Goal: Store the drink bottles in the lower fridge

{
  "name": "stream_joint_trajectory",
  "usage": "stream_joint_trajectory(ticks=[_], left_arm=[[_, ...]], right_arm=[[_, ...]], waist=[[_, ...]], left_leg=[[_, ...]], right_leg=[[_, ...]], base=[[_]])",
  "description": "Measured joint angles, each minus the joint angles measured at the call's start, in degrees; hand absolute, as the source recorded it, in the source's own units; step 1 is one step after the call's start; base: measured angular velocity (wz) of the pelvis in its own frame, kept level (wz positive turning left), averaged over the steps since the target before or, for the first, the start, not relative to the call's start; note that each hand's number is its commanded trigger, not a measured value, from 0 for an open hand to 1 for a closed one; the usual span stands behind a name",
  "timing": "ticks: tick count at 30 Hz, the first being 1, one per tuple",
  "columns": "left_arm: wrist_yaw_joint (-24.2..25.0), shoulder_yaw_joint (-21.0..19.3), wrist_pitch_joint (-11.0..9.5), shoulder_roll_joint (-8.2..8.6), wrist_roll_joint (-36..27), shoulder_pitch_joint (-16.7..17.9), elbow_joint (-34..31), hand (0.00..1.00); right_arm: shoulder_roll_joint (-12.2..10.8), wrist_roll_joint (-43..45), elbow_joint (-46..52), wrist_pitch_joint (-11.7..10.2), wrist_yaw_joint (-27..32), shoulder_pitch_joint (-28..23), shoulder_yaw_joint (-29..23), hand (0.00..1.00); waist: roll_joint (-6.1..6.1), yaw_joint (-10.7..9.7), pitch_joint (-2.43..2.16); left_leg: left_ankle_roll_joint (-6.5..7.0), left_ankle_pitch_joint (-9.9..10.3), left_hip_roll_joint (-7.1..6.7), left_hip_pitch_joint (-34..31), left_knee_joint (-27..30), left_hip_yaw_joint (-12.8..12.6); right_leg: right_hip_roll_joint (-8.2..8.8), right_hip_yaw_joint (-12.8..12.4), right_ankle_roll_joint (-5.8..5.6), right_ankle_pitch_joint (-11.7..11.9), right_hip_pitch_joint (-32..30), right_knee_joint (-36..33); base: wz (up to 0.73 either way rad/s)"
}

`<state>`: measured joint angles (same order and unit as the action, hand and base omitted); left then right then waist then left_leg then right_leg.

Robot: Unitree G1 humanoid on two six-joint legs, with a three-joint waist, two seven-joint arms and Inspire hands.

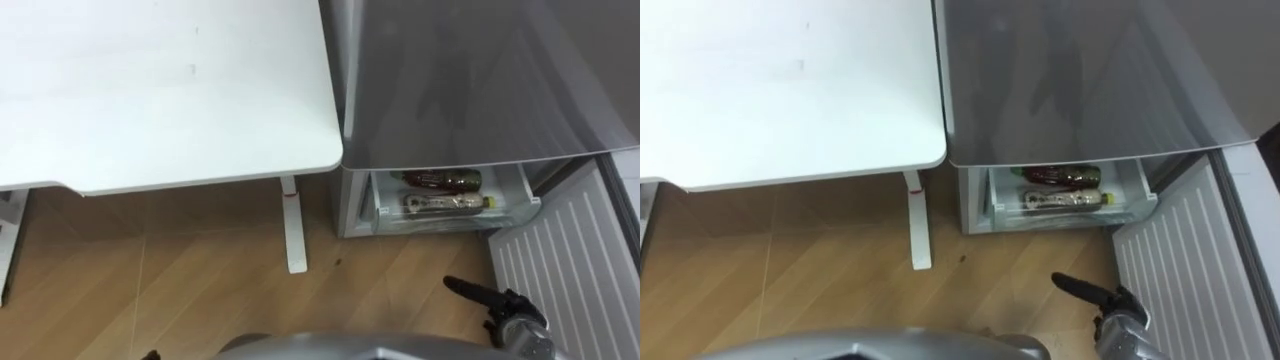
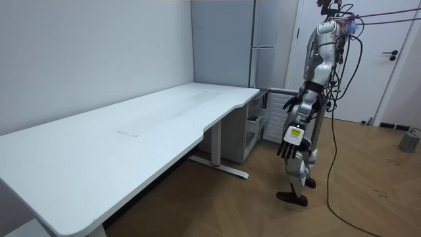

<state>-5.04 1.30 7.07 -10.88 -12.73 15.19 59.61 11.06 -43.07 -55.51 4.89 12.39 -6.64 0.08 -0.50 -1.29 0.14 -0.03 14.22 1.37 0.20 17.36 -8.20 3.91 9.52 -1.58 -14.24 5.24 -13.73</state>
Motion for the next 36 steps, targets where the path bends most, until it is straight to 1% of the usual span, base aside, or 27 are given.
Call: stream_joint_trajectory(ticks=[3, 5, 6, 7, 8, 9, 10, 11, 12, 13, 15, 16, 17, 19, 20, 21, 22, 24, 25, 26, 27, 28, 29, 31, 32, 34, 36], left_arm=[[0.12, -0.21, 0.02, 0.14, 0.06, 0.04, 0.18, 0.00], [0.25, -0.42, 0.02, 0.37, 0.00, 0.01, 0.49, 0.00], [0.30, -0.42, 0.02, 0.55, -0.15, -0.26, 1.07, 0.00], [0.43, -0.43, 0.04, 0.68, -0.18, -0.76, 1.66, 0.00], [0.53, -0.45, 0.04, 0.76, -0.18, -1.16, 2.05, 0.00], [0.70, -0.44, 0.05, 0.81, -0.11, -1.62, 2.43, 0.00], [0.86, -0.55, 0.03, 0.81, -0.02, -2.19, 2.55, 0.00], [0.88, -0.61, -0.01, 0.80, -0.03, -2.54, 2.85, 0.00], [0.85, -0.62, -0.19, 0.74, -0.18, -3.47, 3.63, 0.00], [0.78, -0.55, -0.45, 0.71, -0.97, -4.50, 4.73, 0.00], [0.73, -0.36, -0.83, 0.73, -2.70, -4.77, 4.99, 0.00], [0.63, -0.37, -1.23, 0.73, -3.76, -5.01, 5.82, 0.00], [0.57, -0.36, -1.30, 0.72, -4.28, -5.28, 6.42, 0.00], [0.35, -0.26, -1.12, 0.61, -4.63, -5.99, 7.32, 0.00], [0.26, 0.11, -1.13, 0.51, -4.65, -6.14, 7.42, 0.00], [0.14, 0.79, -1.10, 0.26, -4.65, -6.88, 8.43, 0.00], [0.05, 1.34, -1.11, 0.08, -4.67, -7.41, 9.10, 0.00], [-0.02, 2.22, -1.05, 0.05, -4.69, -8.13, 9.58, 0.00], [-0.02, 2.30, -1.01, -0.10, -4.71, -8.49, 9.56, 0.00], [-0.03, 2.30, -1.00, -0.22, -4.69, -8.69, 9.54, 0.00], [-0.02, 2.46, -0.88, -0.42, -4.71, -9.13, 9.48, 0.00], [-0.02, 3.02, -0.88, -0.61, -5.10, -9.27, 9.41, 0.00], [-0.01, 3.23, -0.85, -0.65, -5.55, -9.32, 9.48, 0.00], [0.25, 3.40, -0.35, -0.66, -5.90, -9.48, 9.92, 0.00], [0.25, 3.40, -0.33, -0.73, -5.96, -9.53, 10.03, 0.00], [0.25, 3.46, -0.05, -1.03, -7.02, -9.99, 10.20, 0.00], [0.28, 3.74, 0.08, -1.06, -6.83, -11.00, 10.25, 0.00]], right_arm=[[-0.12, -5.09, -0.57, 0.19, -0.02, 0.02, -0.29, 0.00], [-0.25, -8.52, -0.66, 0.20, 0.03, 0.37, -0.30, 0.00], [-0.23, -11.77, -0.88, 0.20, -0.05, 0.97, -0.31, 0.00], [-0.29, -15.62, -0.88, 0.20, -0.27, 1.28, -1.06, 0.00], [-0.31, -17.35, -0.88, 0.20, -0.48, 1.45, -1.62, 0.00], [-0.33, -20.35, -0.90, 0.20, -0.44, 2.15, -2.38, 0.00], [-0.40, -23.41, -0.88, 0.10, -0.28, 3.44, -3.42, 0.00], [-0.42, -24.65, -0.87, 0.03, -0.19, 4.16, -3.76, 0.00], [-0.49, -26.52, -1.00, -0.40, -0.06, 5.88, -3.77, 0.00], [-0.50, -28.59, -1.99, -0.75, -0.32, 7.85, -3.78, 0.00], [-0.44, -31.57, -4.41, -1.30, -0.94, 10.57, -3.86, 0.00], [-0.43, -33.53, -5.82, -1.40, -1.25, 11.80, -4.30, 0.00], [-0.40, -34.38, -6.51, -1.40, -1.36, 12.34, -4.66, 0.00], [-0.28, -37.90, -7.45, -1.64, -1.24, 13.43, -6.52, 0.00], [-0.24, -38.25, -8.03, -1.83, -1.19, 14.02, -6.76, 0.00], [-0.18, -39.44, -9.89, -2.00, -0.99, 15.69, -7.84, 0.00], [-0.02, -40.93, -11.43, -2.40, -0.78, 17.33, -8.56, 0.00], [0.69, -43.07, -12.16, -2.73, -0.76, 18.89, -8.88, 0.00], [0.96, -44.29, -12.75, -3.04, -0.93, 19.75, -9.25, 0.00], [1.13, -44.61, -13.19, -3.04, -1.03, 20.17, -9.43, 0.00], [1.47, -44.92, -13.39, -3.04, -1.03, 20.55, -10.26, 0.00], [1.75, -45.47, -13.39, -3.12, -1.02, 21.30, -10.47, 0.00], [1.88, -45.83, -13.36, -3.14, -1.03, 21.87, -10.53, 0.00], [2.90, -46.05, -13.32, -3.31, -1.04, 23.76, -10.61, 0.00], [3.13, -46.09, -13.26, -3.58, -1.05, 24.05, -10.67, 0.00], [4.70, -46.39, -13.15, -3.81, -1.06, 25.85, -10.84, 0.00], [6.13, -46.40, -13.17, -4.27, -1.44, 26.56, -10.75, 0.00]], waist=[[0.18, 0.16, 0.05], [0.61, 0.19, 0.20], [0.71, 0.16, 0.23], [1.07, 0.00, 0.32], [0.91, 0.08, 0.21], [1.17, 0.20, 0.27], [1.62, 0.27, 0.15], [1.73, 0.32, 0.18], [1.70, 0.36, 0.48], [1.56, 0.37, 0.89], [1.57, 0.49, 1.00], [1.54, 0.67, 0.98], [1.58, 0.85, 0.97], [1.64, 1.71, 0.94], [1.68, 1.69, 0.96], [1.54, 1.84, 0.99], [1.20, 1.97, 1.15], [1.00, 2.46, 1.31], [0.64, 2.86, 1.46], [0.45, 2.99, 1.56], [0.22, 3.15, 1.62], [-0.17, 3.47, 1.56], [-0.25, 3.52, 1.52], [-0.29, 3.40, 1.55], [-0.30, 3.41, 1.54], [-0.31, 3.91, 1.48], [-0.28, 4.84, 1.45]], left_leg=[[0.00, 0.12, 0.08, -0.39, 0.22, 0.02], [0.06, 0.64, 0.30, -1.42, 1.05, 0.03], [0.17, 1.02, 0.48, -2.42, 2.11, 0.05], [0.35, 1.28, 0.50, -3.80, 3.21, 0.42], [0.44, 1.34, 0.50, -4.62, 3.75, 0.56], [0.65, 1.46, 0.52, -6.26, 5.10, 0.61], [0.94, 1.79, 0.68, -8.47, 7.17, 0.66], [1.03, 1.94, 0.79, -9.63, 8.24, 0.65], [1.19, 2.22, 0.86, -11.82, 10.42, 0.72], [1.34, 2.50, 0.89, -13.88, 12.42, 0.84], [1.43, 3.08, 1.02, -17.06, 14.96, 1.27], [1.45, 3.58, 1.02, -19.18, 16.85, 1.75], [1.44, 3.82, 0.99, -20.31, 17.94, 2.10], [1.51, 4.53, 0.90, -25.20, 22.55, 2.53], [1.48, 4.70, 0.90, -26.56, 23.80, 2.93], [1.45, 4.82, 0.60, -29.18, 25.87, 3.51], [1.45, 4.81, -0.02, -31.23, 27.43, 3.75], [1.37, 4.86, -0.34, -34.31, 29.67, 3.78], [1.11, 4.99, -0.53, -36.31, 31.19, 3.91], [1.06, 5.01, -0.74, -37.30, 31.95, 4.12], [0.91, 5.10, -0.97, -39.69, 33.65, 4.38], [0.79, 5.16, -0.96, -42.16, 35.26, 4.45], [0.74, 5.15, -0.88, -43.45, 36.05, 4.52], [0.49, 5.30, -0.72, -48.15, 39.26, 5.08], [0.45, 5.34, -0.71, -49.09, 39.89, 5.19], [0.36, 5.41, -0.23, -53.29, 42.39, 5.36], [0.30, 5.38, -0.19, -55.74, 43.57, 5.51]], right_leg=[[0.01, 0.04, 0.00, 0.00, -0.22, -0.52], [-0.07, -0.03, -0.02, -0.02, -1.14, -1.37], [-0.13, -0.05, -0.03, -0.05, -1.85, -1.79], [-0.10, 0.04, -0.11, -0.19, -2.88, -2.17], [-0.09, 0.04, -0.17, -0.23, -3.46, -2.48], [0.04, 0.10, -0.26, -0.52, -5.08, -3.70], [0.23, 0.09, -0.31, -1.08, -7.47, -5.91], [0.30, 0.03, -0.30, -1.39, -8.75, -7.29], [0.63, 0.03, -0.20, -2.05, -11.39, -10.18], [0.96, 0.05, -0.13, -2.83, -13.91, -12.97], [1.13, -0.15, 0.04, -3.75, -17.22, -16.18], [1.35, -0.15, 0.08, -4.70, -19.45, -18.45], [1.49, -0.11, 0.11, -5.22, -20.48, -19.77], [2.15, -0.13, 0.39, -7.35, -25.59, -25.44], [2.25, -0.12, 0.49, -7.76, -26.92, -26.96], [2.82, 0.11, 0.71, -8.65, -29.61, -29.85], [3.73, 0.07, 0.72, -9.62, -32.16, -32.75], [4.51, -0.08, 0.96, -10.93, -35.62, -36.27], [5.01, -0.04, 1.28, -11.60, -37.64, -38.47], [5.27, 0.00, 1.39, -11.94, -38.66, -39.54], [5.79, 0.02, 1.70, -12.63, -40.92, -41.77], [5.99, -0.12, 2.00, -13.03, -43.43, -43.76], [6.01, -0.13, 2.18, -13.14, -44.56, -44.60], [6.07, 0.06, 2.73, -13.60, -48.98, -47.82], [6.12, 0.09, 2.85, -13.72, -49.90, -48.47], [5.98, 0.09, 3.26, -13.96, -53.98, -50.93], [5.94, 0.00, 3.49, -13.90, -56.41, -52.14]], base=[[0.00], [0.00], [0.00], [0.04], [0.09], [0.07], [0.05], [0.00], [0.00], [0.04], [0.05], [0.08], [0.12], [0.14], [0.17], [0.21], [0.22], [0.15], [0.15], [0.23], [0.20], [0.14], [0.04], [0.06], [0.06], [0.00], [-0.02]])
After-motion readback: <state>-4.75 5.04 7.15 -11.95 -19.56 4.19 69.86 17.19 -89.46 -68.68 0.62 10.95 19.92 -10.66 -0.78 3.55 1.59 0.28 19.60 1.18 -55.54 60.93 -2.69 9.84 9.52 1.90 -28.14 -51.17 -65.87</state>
